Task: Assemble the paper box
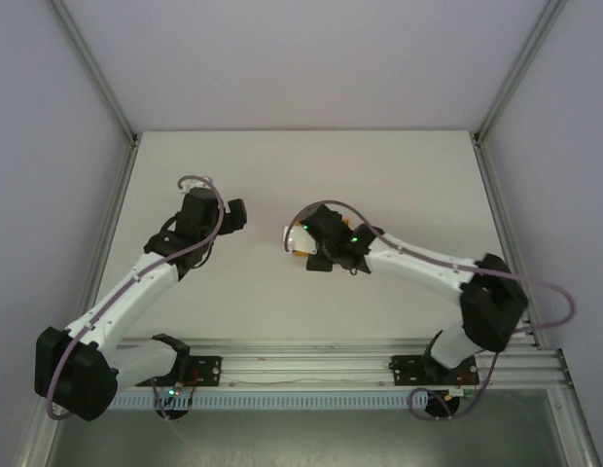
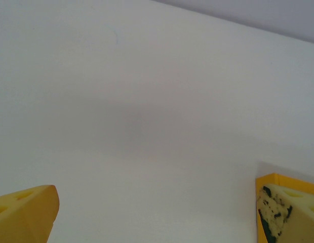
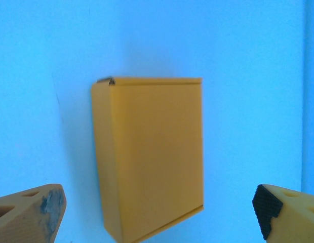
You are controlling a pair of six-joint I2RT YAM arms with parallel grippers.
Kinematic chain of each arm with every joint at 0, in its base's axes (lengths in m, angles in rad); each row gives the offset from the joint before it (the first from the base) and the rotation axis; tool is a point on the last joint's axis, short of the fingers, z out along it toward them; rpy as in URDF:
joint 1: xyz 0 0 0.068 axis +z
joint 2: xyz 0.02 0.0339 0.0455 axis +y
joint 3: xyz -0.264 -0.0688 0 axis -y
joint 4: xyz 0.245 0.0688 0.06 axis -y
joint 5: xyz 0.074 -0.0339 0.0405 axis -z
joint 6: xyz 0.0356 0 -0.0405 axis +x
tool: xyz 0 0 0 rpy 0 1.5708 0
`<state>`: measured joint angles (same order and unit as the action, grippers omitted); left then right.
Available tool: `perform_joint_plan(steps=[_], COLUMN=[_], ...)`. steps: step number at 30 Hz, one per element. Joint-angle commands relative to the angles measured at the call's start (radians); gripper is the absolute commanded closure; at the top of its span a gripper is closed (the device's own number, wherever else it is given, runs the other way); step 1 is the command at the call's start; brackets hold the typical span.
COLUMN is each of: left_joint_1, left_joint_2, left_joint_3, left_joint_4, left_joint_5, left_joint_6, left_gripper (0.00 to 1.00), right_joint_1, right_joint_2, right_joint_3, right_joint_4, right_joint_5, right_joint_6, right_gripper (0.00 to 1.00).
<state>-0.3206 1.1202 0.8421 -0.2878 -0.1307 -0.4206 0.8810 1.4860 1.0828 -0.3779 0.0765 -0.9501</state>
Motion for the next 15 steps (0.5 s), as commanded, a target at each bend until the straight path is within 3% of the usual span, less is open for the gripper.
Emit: perform_joint_plan(steps=[1, 5, 10, 13, 15], left_joint_1=[0.054, 0.146, 0.21, 0.249, 0.254], left_joint_2=[0.009, 0.057, 0.117, 0.147, 0.174], left_joint_3=[-0.034, -0.063, -0.203, -0.294, -0.342], left_joint_4=[0.119, 0.23, 0.557, 0.746, 0.854], left_joint_5=[0.04, 0.023, -0.165, -0.158, -0.193], left_joint_6=[-0.01, 0.014, 0.147, 0.192, 0.216], left_gripper=[0.0, 0.0, 0.0, 0.0, 0.0], right_joint_1=[-0.014, -0.156, -0.457, -0.644, -0.725], right_joint_2=[-0.149, -0.298, -0.415, -0.439, -0.436], right_joint_3=[-0.115, -0.195, -0.358, -0.454, -0.521], right_joint_4=[0.123, 0.253, 0.437, 0.517, 0.591], right_joint_5=[0.003, 0.065, 0.217, 0.204, 0.177], right_joint_6=[0.151, 0.438, 0.759, 0.921, 0.942], right_gripper=[0.01, 0.0, 0.0, 0.0, 0.0])
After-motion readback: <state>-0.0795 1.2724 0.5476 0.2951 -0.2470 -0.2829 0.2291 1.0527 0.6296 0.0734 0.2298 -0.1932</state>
